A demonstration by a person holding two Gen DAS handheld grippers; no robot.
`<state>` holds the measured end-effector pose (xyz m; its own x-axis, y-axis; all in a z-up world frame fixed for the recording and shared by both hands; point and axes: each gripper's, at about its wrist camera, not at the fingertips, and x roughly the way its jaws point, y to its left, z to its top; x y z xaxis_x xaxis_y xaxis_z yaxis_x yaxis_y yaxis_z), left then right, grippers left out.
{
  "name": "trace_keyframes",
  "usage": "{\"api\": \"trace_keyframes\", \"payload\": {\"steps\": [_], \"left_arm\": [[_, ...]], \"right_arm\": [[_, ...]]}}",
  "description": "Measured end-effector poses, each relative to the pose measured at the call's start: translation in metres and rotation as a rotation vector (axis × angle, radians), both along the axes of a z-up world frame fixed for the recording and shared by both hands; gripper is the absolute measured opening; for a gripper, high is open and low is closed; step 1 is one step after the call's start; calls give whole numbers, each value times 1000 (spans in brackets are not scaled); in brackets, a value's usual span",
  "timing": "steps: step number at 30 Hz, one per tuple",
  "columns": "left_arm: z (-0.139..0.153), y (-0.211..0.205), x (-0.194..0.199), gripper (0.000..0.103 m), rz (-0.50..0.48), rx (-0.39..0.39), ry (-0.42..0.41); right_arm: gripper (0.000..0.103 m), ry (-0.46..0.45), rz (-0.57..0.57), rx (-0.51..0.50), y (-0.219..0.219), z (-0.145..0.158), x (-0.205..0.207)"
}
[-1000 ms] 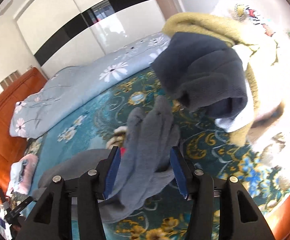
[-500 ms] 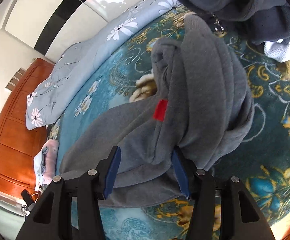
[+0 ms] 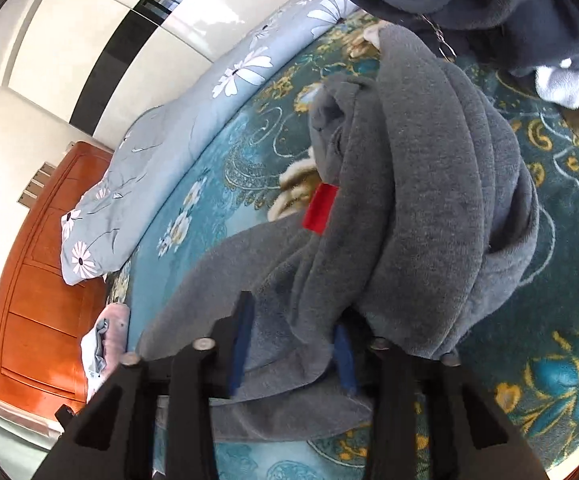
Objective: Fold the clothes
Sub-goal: 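Grasp the sweatpants waistband with the left gripper while the right gripper holds a leg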
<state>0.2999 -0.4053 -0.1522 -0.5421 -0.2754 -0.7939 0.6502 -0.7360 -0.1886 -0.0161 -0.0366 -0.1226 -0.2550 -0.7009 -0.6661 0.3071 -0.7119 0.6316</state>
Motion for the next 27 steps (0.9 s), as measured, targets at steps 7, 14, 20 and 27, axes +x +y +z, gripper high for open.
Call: {"api": "trace_keyframes", "payload": {"steps": [7,14,20,27], "left_arm": [[16,5,1,103,-33,-30,30],[32,30,-23,103,-141,-93,39],[35,42,-48,103,-203,-115,24],[39,18,-53,90,-128,-43,74]], "right_arm": [[7,100,36,-234,-15,81,-20],[7,216,111,-392,-51,164,-19],[7,270,164,-427,-64,205,-6],[7,317,198,-408,-62,220,7]]}}
